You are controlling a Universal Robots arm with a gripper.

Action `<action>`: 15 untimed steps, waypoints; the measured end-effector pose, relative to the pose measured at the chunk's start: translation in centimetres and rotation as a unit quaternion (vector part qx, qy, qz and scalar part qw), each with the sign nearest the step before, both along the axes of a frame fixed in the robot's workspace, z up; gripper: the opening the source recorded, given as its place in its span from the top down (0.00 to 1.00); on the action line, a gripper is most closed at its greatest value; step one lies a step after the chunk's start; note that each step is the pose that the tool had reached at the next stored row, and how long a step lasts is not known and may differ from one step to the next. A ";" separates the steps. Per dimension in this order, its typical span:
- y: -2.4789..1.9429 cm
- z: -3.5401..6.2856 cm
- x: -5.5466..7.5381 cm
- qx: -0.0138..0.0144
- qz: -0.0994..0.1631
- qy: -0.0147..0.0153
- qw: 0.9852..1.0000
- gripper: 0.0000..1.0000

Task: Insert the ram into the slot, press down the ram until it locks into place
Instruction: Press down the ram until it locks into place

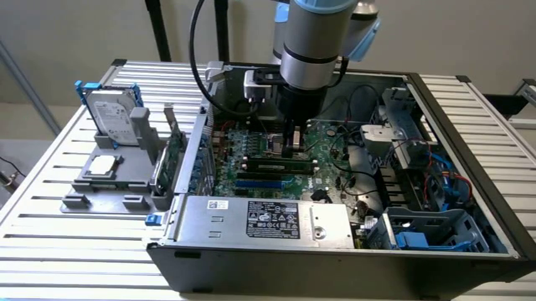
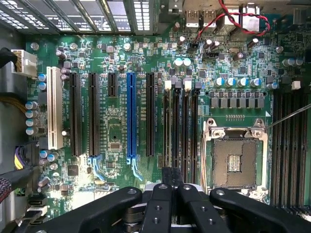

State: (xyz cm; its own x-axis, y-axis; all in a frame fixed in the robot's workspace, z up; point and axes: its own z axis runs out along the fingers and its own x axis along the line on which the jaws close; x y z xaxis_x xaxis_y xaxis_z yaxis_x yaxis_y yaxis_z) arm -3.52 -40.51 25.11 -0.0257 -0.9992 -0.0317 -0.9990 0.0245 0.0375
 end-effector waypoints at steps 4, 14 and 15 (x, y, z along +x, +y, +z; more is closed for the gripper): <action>0.00 0.00 0.0 0.000 0.000 0.000 1.000 0.89; 0.10 -0.53 -0.2 0.000 0.000 0.000 1.000 0.89; 0.14 -0.70 -0.2 0.000 0.000 0.000 1.000 0.89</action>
State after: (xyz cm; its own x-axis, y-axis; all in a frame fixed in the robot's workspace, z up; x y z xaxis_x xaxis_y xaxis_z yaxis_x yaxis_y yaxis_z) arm -3.74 -40.36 24.41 -0.0258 -0.9992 -0.0317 -0.9990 0.0246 0.0374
